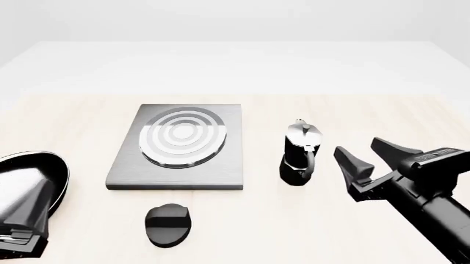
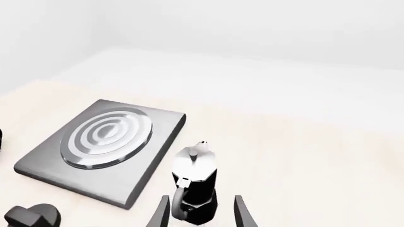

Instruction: Turn on the stove and put the moka pot on it.

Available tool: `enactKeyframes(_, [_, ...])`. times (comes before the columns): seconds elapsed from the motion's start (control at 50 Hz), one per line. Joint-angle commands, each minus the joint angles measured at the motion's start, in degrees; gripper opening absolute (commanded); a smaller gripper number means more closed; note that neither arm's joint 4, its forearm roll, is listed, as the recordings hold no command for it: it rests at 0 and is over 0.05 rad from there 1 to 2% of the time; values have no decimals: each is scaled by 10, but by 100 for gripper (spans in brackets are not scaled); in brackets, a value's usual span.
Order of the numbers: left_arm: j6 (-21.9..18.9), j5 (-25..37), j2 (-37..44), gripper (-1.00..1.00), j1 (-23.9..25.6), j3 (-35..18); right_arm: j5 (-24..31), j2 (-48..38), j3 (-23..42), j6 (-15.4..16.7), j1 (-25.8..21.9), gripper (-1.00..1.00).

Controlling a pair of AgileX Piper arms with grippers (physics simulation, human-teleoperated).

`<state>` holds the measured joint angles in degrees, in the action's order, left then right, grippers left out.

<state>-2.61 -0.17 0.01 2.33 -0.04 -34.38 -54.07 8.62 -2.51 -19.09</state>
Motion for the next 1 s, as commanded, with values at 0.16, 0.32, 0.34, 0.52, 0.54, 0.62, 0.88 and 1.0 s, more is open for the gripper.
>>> enactKeyframes(0.16, [-2, 8, 0, 100, 8, 0, -113, -192, 29, -31, -14, 100])
enactKeyframes(0.32, [-5, 9, 0, 100, 7, 0, -139, -244, 45, -43, -22, 100])
enactKeyframes(0.34, [-6, 9, 0, 100, 8, 0, -144, -250, 46, -46, -23, 100])
enactKeyframes(0.52, [-7, 8, 0, 100, 8, 0, -170, -297, 56, -58, -33, 100])
enactKeyframes(0.54, [-6, 7, 0, 100, 7, 0, -173, -303, 56, -60, -35, 100])
enactKeyframes(0.62, [-3, 10, 0, 100, -2, 0, -189, -322, 55, -63, -36, 100])
enactKeyframes(0.88, [-2, 16, 0, 100, -2, 0, -238, -389, 55, -86, -47, 100])
enactKeyframes(1.0, [-1, 16, 0, 100, -1, 0, -242, -405, 62, -88, -53, 100])
